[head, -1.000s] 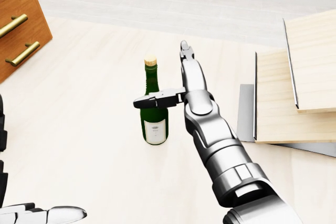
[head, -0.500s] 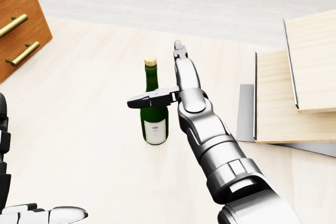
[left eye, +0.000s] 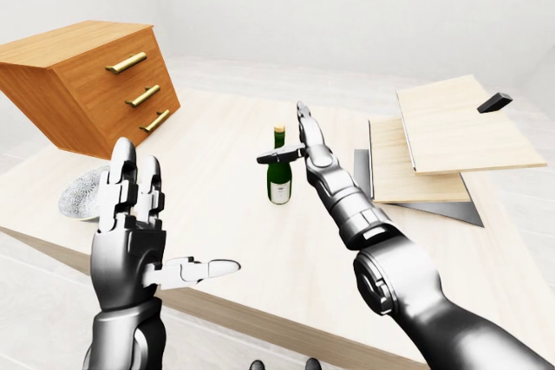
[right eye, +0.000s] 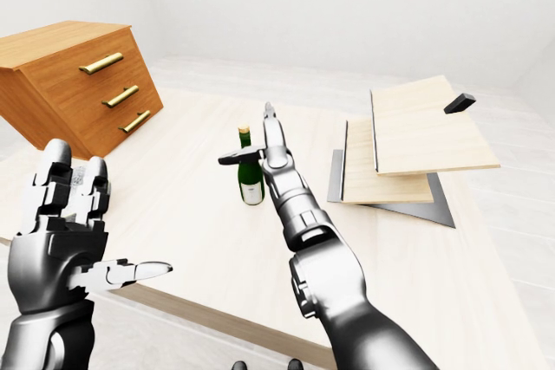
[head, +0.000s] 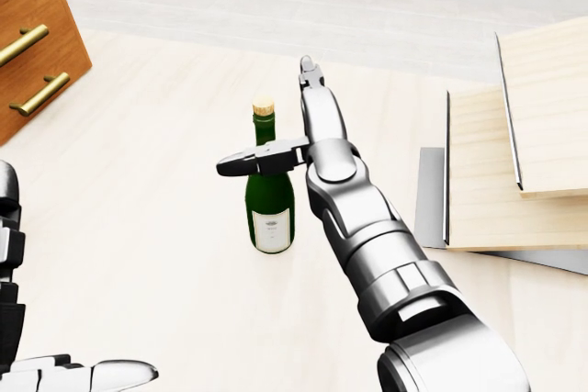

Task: Put the wine bottle on the wine rack.

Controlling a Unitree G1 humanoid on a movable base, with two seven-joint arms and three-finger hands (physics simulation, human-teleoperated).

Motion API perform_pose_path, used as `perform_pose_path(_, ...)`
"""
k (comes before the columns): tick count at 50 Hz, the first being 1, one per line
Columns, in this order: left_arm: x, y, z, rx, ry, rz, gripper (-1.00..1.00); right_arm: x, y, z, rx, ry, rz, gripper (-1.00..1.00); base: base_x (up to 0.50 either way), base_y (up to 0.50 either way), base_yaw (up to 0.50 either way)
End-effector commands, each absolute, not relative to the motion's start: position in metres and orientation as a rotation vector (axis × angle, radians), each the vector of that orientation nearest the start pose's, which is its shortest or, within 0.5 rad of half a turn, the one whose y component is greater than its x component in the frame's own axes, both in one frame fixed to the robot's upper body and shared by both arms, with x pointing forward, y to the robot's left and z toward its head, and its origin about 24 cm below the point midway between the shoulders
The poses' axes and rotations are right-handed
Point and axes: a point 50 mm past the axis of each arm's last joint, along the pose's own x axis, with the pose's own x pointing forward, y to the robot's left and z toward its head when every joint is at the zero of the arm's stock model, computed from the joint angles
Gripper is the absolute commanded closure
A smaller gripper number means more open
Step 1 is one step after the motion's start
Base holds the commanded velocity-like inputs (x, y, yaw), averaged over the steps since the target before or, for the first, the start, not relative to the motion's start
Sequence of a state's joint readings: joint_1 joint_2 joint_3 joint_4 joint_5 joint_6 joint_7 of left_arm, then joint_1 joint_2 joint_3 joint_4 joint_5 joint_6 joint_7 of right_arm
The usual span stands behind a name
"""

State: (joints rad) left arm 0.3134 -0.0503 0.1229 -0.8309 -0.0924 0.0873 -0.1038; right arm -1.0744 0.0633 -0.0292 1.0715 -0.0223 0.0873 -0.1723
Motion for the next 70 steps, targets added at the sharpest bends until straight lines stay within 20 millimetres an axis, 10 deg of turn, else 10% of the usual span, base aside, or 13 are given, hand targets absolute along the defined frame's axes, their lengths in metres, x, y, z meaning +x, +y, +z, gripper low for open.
perform_pose_path(1,0.168,0.179,0.156,-0.018,-0.440,0.082,-1.00,0.406,-0.049,0.139,-0.131,0.092,0.111,-1.00,0.00,0.00,0.00)
perform_pose_path(39,0.169,0.179,0.152,-0.021,-0.420,0.081,-1.00,0.405,-0.040,0.138,-0.137,0.120,0.126,-1.00,0.00,0.00,0.00)
perform_pose_path(44,0.169,0.179,0.151,-0.022,-0.417,0.081,-1.00,0.406,-0.040,0.139,-0.137,0.118,0.126,-0.07,0.00,0.00,0.00)
perform_pose_path(52,0.168,0.179,0.149,-0.023,-0.408,0.080,-1.00,0.406,-0.039,0.141,-0.136,0.109,0.128,0.55,0.00,0.00,0.00)
perform_pose_path(70,0.169,0.180,0.148,-0.026,-0.404,0.081,-1.00,0.405,-0.039,0.138,-0.127,0.121,0.134,1.00,0.00,0.00,0.00)
